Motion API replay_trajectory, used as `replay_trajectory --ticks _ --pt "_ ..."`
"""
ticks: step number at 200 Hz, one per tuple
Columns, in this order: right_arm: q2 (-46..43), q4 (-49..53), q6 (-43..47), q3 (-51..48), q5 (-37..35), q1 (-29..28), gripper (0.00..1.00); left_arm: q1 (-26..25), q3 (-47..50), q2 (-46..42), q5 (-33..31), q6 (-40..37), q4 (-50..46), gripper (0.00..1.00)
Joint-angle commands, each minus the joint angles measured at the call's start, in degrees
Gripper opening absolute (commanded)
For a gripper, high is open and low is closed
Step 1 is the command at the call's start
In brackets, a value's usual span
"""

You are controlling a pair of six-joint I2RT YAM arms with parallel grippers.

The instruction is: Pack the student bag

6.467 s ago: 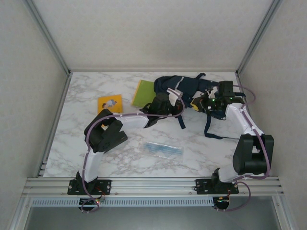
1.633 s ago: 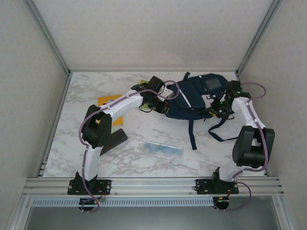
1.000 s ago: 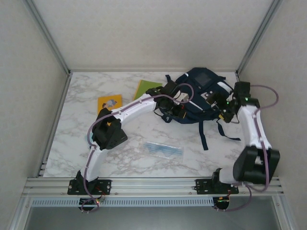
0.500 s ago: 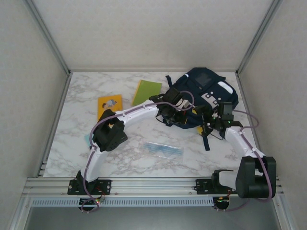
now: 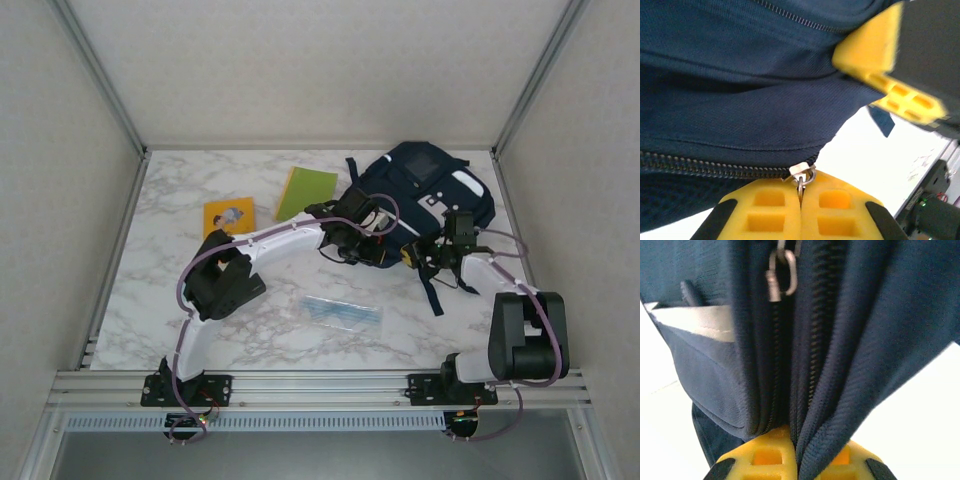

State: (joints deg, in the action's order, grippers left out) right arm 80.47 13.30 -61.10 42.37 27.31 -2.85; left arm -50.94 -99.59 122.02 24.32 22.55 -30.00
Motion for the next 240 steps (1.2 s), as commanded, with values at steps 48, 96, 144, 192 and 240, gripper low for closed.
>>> replay_trajectory --ticks 48,96,144,192,240 --pt "3.8 22.1 38.2 15.0 -5.2 0.3 0.00 8.1 -0.8 -2.0 -6.6 -12.0 -21.4 0.00" --pt "4.9 27.1 46.2 16.2 -16.8 0.2 0.00 14.9 -8.1 1.7 -9.8 -15.6 -28.7 0.00" --pt "12.5 27.8 52.3 24.9 -36.0 1.6 0.00 10.5 -1.4 -4.3 -2.7 -16.4 -25.8 0.00" --pt "17.3 28.6 52.8 36.0 -37.0 6.8 0.00 4.1 4.3 -7.4 5.1 -14.2 -22.2 0.00" --pt "19.5 31.3 43.9 41.4 -25.4 7.4 0.19 0.7 -3.5 -1.9 5.3 -7.8 -15.4 0.00"
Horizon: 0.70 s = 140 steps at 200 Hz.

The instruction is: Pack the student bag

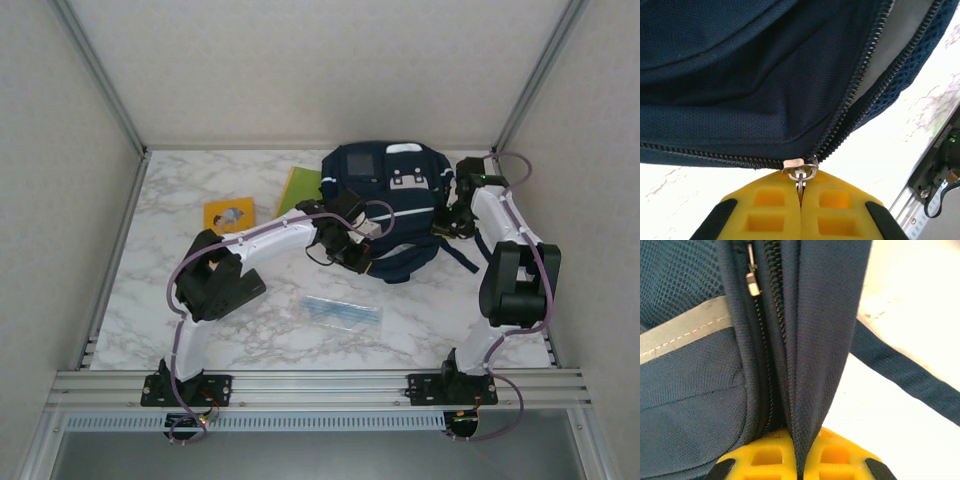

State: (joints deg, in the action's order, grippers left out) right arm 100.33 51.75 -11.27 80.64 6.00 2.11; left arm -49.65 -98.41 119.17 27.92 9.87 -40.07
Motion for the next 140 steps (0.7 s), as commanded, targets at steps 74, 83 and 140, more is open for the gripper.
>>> replay_trajectory --ticks 74,83,140 --pt "-21.3 -10.2 -22.4 -17.2 14.3 1.5 0.99 -1.2 -14.6 6.3 1.8 17.1 9.2 0.00" --pt "-23.5 -11.9 -25.4 -20.0 16.0 0.9 0.99 -1.4 -15.2 6.6 2.0 17.1 9.2 0.00" --pt "-31.0 -27.8 -45.9 -36.2 19.4 -2.8 0.99 -2.8 -12.9 4.9 2.5 17.6 11.1 0.00"
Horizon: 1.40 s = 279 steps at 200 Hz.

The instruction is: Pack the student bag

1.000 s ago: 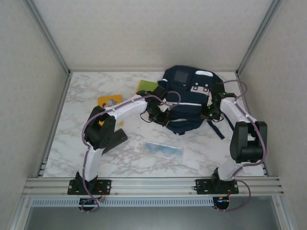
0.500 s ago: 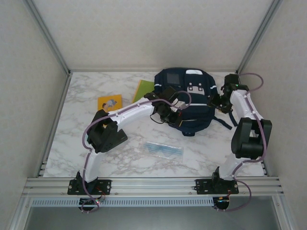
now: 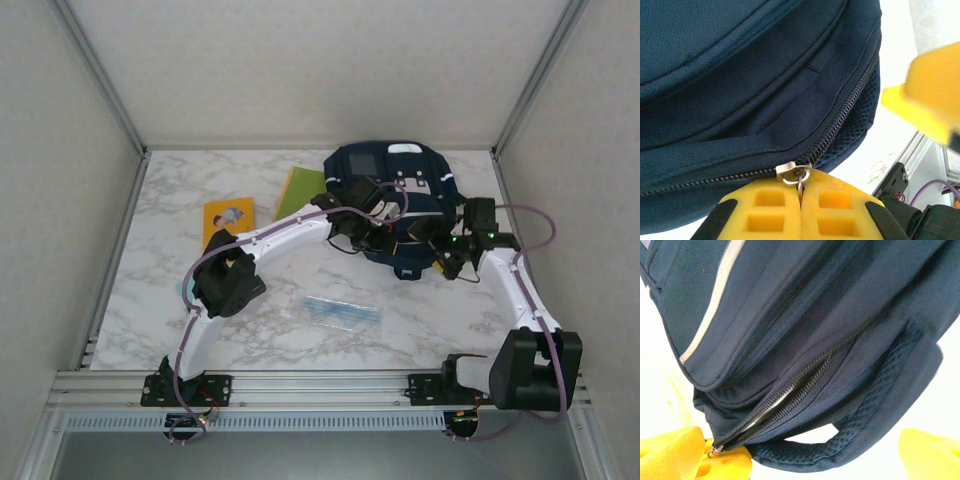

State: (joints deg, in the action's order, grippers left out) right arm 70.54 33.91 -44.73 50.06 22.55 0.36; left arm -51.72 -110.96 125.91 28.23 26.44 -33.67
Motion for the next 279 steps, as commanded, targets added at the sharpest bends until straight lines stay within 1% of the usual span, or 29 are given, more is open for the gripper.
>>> replay_trajectory --ticks 1,29,41,48,52,54,56,57,59,61,64,66,69,72,99,118,151,172,180,189,211,231,243,260,279 --pt "-1.1 -10.3 -12.6 -5.9 2.9 -1.0 0.99 -0.8 -0.2 -1.9 2.2 1.1 4.7 0.00" --pt "3.0 -23.3 -19.4 -11.6 4.0 -1.4 0.98 -0.8 2.0 -3.4 3.6 0.7 5.2 0.00" --pt "5.4 -26.5 -20.3 -12.0 3.7 -1.5 0.93 -0.8 2.9 -3.9 4.2 0.2 4.8 0.00" --pt "6.5 -27.7 -20.1 -11.9 3.3 -1.6 0.82 -0.8 3.4 -4.2 4.4 -0.7 4.2 0.00" --pt "6.9 -28.0 -20.0 -11.9 3.0 -1.6 0.73 -0.8 3.5 -4.3 4.2 -1.4 3.4 0.00" --pt "7.0 -28.1 -20.0 -11.9 2.8 -1.5 0.64 -0.8 3.5 -4.3 4.1 -1.7 3.1 0.00" --pt "7.1 -28.2 -19.9 -11.8 2.6 -1.5 0.52 -0.8 3.5 -4.3 4.0 -2.2 2.5 0.00" --pt "7.1 -28.3 -19.9 -11.8 2.5 -1.6 0.49 -0.7 3.6 -4.3 3.9 -2.4 2.2 0.00" --pt "7.0 -28.2 -19.8 -11.8 2.2 -1.6 0.37 -0.7 3.6 -4.3 3.8 -2.8 1.7 0.00" --pt "6.9 -28.1 -19.6 -11.8 1.7 -1.6 0.29 -0.7 3.6 -4.2 3.7 -3.3 1.2 0.00" --pt "6.8 -27.6 -19.2 -11.7 0.9 -1.6 0.19 -0.6 3.5 -4.1 3.5 -4.2 0.0 0.00" --pt "6.5 -27.1 -18.8 -11.4 0.4 -1.6 0.15 -0.5 3.5 -4.0 3.4 -4.7 -0.6 0.00" --pt "6.2 -26.2 -18.2 -11.1 -0.4 -1.6 0.06 -0.3 3.4 -3.9 3.2 -5.5 -1.7 0.00" --pt "5.8 -25.1 -17.3 -10.8 -1.3 -1.6 0.00 0.0 3.5 -3.8 2.8 -6.2 -2.7 0.00" --pt "1.5 -15.3 -8.7 -6.7 -8.1 -1.5 0.00 2.3 3.4 -2.2 -0.5 -12.5 -11.7 0.00" --pt "-0.7 -11.3 -4.3 -5.0 -11.3 -1.3 0.00 4.6 2.9 -0.9 -2.6 -15.4 -16.8 0.00" --pt "-0.5 -10.0 -0.7 -3.7 -10.5 -1.2 0.00 8.9 1.9 0.6 -7.7 -19.4 -22.3 0.00" --pt "0.3 -10.0 -0.1 -3.7 -9.2 -1.3 0.00 12.6 0.2 2.2 -11.2 -19.6 -21.6 0.00" --pt "0.3 -9.9 0.0 -3.8 -9.0 -1.3 0.00 13.9 -0.7 2.9 -13.4 -19.5 -20.7 0.00" --pt "0.2 -9.8 0.0 -4.0 -8.8 -1.3 0.00 14.7 -2.7 3.8 -17.5 -20.1 -20.2 0.00" --pt "-0.5 -8.9 0.3 -4.5 -8.8 -1.3 0.00 15.0 -6.3 5.6 -28.9 -24.8 -16.2 0.00" --pt "-1.3 -8.9 0.4 -5.1 -7.7 -1.3 0.00 15.6 -9.8 8.0 -35.6 -27.5 -12.6 0.00" --pt "-1.6 -9.2 0.8 -5.4 -6.1 -1.3 0.00 15.8 -13.0 10.3 -40.5 -29.1 -12.6 0.00" --pt "-2.2 -9.4 1.0 -5.7 -4.8 -1.3 0.00 16.7 -19.6 14.4 -44.5 -29.1 -14.8 0.00" --pt "-2.5 -8.9 1.3 -5.8 -4.5 -1.3 0.00 17.2 -25.9 18.3 -48.7 -26.8 -16.3 0.00"
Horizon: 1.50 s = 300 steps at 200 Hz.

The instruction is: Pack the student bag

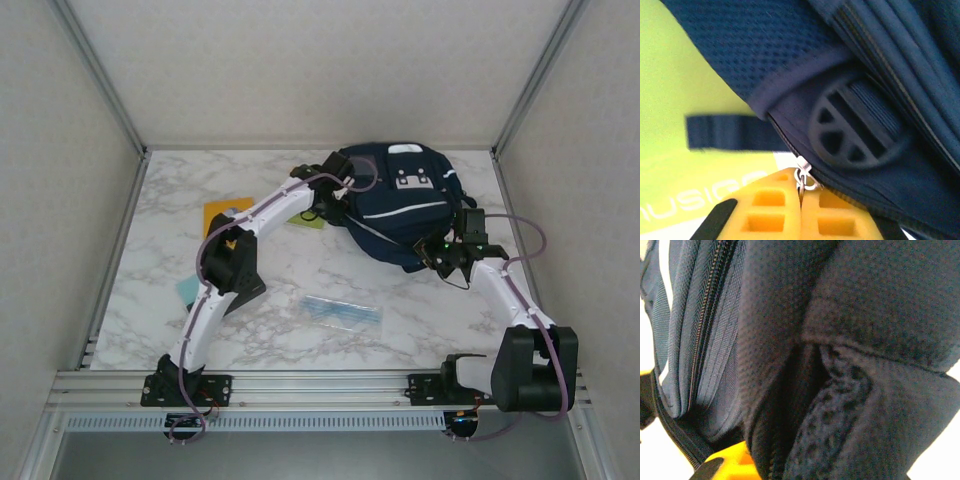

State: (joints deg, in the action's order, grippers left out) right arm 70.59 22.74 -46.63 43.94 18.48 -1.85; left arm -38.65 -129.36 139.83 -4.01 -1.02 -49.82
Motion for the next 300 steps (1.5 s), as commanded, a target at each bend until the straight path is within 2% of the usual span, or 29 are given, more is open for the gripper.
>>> replay_trajectory --ticks 1,15,28,59,69,81,89,94,102,110,120,140,158,181,210,231,252,300 --pt "-2.6 2.3 3.2 0.4 -0.5 0.9 0.00 4.1 -7.8 4.5 -16.9 0.8 -0.2 0.00" --pt "-2.9 2.7 3.2 0.3 -0.3 0.9 0.00 4.0 -9.4 5.7 -20.5 2.1 0.9 0.00" --pt "-3.2 2.7 2.9 0.2 -0.1 0.9 0.00 4.2 -9.2 5.9 -21.1 3.4 3.3 0.00" --pt "-3.9 1.4 0.8 -0.7 1.2 0.9 0.00 4.6 -9.5 5.5 -12.7 6.0 4.7 0.00" --pt "-4.1 0.5 -0.6 -1.3 1.5 0.8 0.00 4.6 -9.5 5.2 -9.6 6.7 4.2 0.06" --pt "-4.6 -0.9 -2.2 -2.3 2.2 0.8 0.01 4.6 -9.3 4.6 -5.2 7.3 2.9 0.19" --pt "-4.9 -1.6 -3.3 -2.8 2.8 0.8 0.12 4.6 -8.7 3.8 -2.3 8.1 2.1 0.33" --pt "-5.1 -1.8 -3.8 -2.9 3.2 0.8 0.25 4.6 -8.1 3.3 -0.5 8.5 1.7 0.40" --pt "-5.5 -1.5 -4.2 -2.9 3.6 0.7 0.46 4.6 -6.7 1.9 1.8 9.2 1.3 0.49" --pt "-6.3 -0.2 -4.3 -2.5 3.4 0.6 0.59 4.6 -4.4 0.3 2.8 9.8 1.5 0.56" --pt "-7.3 2.2 -3.8 -1.6 2.8 0.6 0.69 4.8 -1.0 -2.5 3.4 10.3 2.5 0.73" --pt "-9.0 7.3 -2.1 0.6 1.8 0.5 0.77 5.9 6.1 -8.0 4.6 11.7 5.6 0.84" --pt "-9.0 11.0 -0.4 3.2 1.5 -0.5 0.79 8.2 10.9 -11.8 6.4 12.9 8.0 0.94" --pt "-7.7 11.8 -0.1 6.1 0.5 -3.5 0.80 11.8 13.2 -13.4 6.8 13.4 9.0 0.96" --pt "-2.3 8.4 -0.8 10.8 -2.0 -9.3 0.78 16.9 13.4 -12.4 11.1 14.6 9.8 0.96" --pt "4.7 5.2 -0.9 15.8 -3.3 -13.3 0.69 20.0 12.3 -10.7 13.6 15.2 9.7 0.96" --pt "12.2 1.3 -0.8 21.3 -5.3 -17.2 0.55 22.3 12.0 -9.3 17.4 16.6 10.6 0.96" --pt "35.8 1.5 1.8 42.6 -9.9 -24.5 0.43 23.9 11.6 -5.9 24.4 18.3 12.9 0.94"
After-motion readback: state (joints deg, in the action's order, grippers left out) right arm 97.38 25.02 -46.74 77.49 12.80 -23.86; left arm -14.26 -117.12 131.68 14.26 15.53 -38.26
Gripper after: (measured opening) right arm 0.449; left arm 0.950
